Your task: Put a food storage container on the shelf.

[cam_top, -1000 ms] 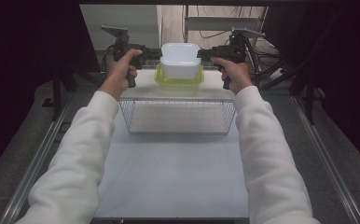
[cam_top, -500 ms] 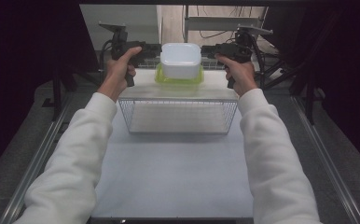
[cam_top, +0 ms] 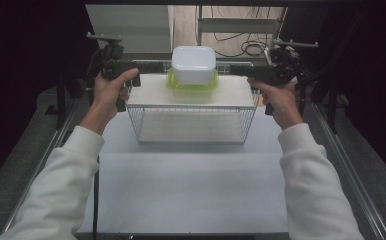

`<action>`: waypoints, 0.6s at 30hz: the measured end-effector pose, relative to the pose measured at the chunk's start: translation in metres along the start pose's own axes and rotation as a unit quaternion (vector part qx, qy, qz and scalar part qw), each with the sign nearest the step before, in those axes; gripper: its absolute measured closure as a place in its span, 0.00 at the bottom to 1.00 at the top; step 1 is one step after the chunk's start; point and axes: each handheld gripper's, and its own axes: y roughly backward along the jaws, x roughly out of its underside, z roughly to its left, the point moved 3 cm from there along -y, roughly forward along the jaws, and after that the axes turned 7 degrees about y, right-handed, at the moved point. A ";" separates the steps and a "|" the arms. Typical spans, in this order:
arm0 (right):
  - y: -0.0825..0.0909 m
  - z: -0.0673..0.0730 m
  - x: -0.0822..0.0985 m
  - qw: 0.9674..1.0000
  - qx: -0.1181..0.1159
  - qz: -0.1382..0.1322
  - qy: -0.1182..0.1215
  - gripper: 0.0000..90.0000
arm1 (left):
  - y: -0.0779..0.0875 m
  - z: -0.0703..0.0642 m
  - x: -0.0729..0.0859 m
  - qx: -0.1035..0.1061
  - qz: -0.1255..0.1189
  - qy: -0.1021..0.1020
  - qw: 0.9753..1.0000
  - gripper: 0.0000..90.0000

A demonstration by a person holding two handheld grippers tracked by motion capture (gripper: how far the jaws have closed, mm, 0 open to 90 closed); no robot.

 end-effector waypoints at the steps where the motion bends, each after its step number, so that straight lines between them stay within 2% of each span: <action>1: 0.005 0.004 0.005 1.000 -0.003 -0.002 0.004 0.37 | 0.002 -0.002 0.006 0.000 0.000 -0.003 1.000 0.32; 4: 0.018 0.013 0.022 1.000 -0.001 -0.007 0.024 0.36 | 0.009 -0.007 0.028 -0.008 0.005 -0.025 1.000 0.31; 7: 0.032 0.022 0.040 0.999 0.002 -0.012 0.043 0.35 | 0.013 -0.009 0.054 -0.004 0.007 -0.031 0.999 0.31; 9: 0.042 0.025 0.054 0.999 0.004 -0.016 0.052 0.35 | 0.015 -0.007 0.075 -0.014 0.010 -0.045 0.999 0.31; 12: 0.053 0.028 0.081 0.998 0.001 -0.015 0.060 0.34 | 0.017 0.000 0.105 -0.020 0.019 -0.044 0.999 0.31; 16: 0.066 0.027 0.122 0.998 0.005 -0.002 0.069 0.33 | 0.015 0.015 0.145 -0.021 0.039 -0.028 0.999 0.31; 18: 0.070 0.023 0.144 0.998 0.005 0.006 0.063 0.32 | 0.013 0.023 0.165 -0.023 0.049 -0.015 0.998 0.31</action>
